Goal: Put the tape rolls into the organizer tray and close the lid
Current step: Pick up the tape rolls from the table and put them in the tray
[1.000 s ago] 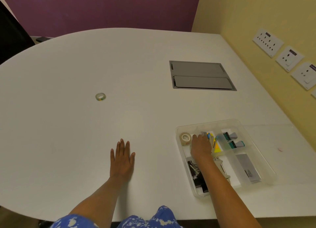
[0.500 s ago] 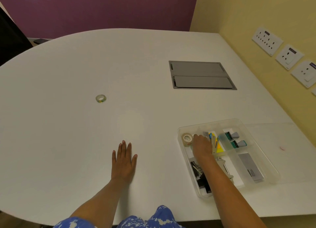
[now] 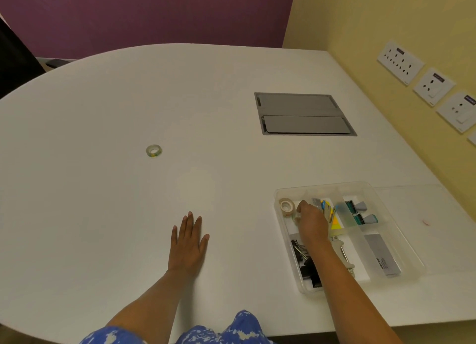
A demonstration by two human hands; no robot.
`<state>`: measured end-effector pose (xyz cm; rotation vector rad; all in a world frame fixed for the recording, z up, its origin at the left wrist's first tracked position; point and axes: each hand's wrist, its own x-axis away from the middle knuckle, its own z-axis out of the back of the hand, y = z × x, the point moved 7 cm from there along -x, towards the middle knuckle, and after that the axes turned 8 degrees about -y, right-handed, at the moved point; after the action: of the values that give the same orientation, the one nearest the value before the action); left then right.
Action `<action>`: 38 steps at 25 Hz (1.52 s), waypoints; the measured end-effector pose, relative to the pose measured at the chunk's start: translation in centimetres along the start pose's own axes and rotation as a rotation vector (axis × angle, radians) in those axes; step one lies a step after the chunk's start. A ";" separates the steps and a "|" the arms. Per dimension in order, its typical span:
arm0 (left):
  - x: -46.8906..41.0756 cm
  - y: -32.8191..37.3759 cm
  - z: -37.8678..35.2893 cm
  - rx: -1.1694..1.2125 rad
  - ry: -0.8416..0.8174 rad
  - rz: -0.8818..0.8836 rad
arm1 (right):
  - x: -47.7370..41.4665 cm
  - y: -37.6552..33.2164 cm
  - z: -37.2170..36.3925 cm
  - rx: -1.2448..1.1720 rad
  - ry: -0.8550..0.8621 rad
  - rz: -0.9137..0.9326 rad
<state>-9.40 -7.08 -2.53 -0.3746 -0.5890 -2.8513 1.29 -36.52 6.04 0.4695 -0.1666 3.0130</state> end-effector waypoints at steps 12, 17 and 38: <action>-1.7 -5.4 3.1 0.018 0.003 0.059 | -1.2 -13.2 4.0 -0.210 0.181 0.229; -3.4 -10.4 5.5 0.009 0.003 0.093 | -2.6 -21.7 2.2 -0.189 0.091 0.327; -12.4 -17.6 10.7 -0.102 0.192 -0.022 | -9.0 -46.7 -5.4 0.195 -0.024 0.597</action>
<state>0.14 14.96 -2.85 -0.1082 -0.4151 -2.9009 13.00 9.76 2.54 0.5549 -0.0116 3.6318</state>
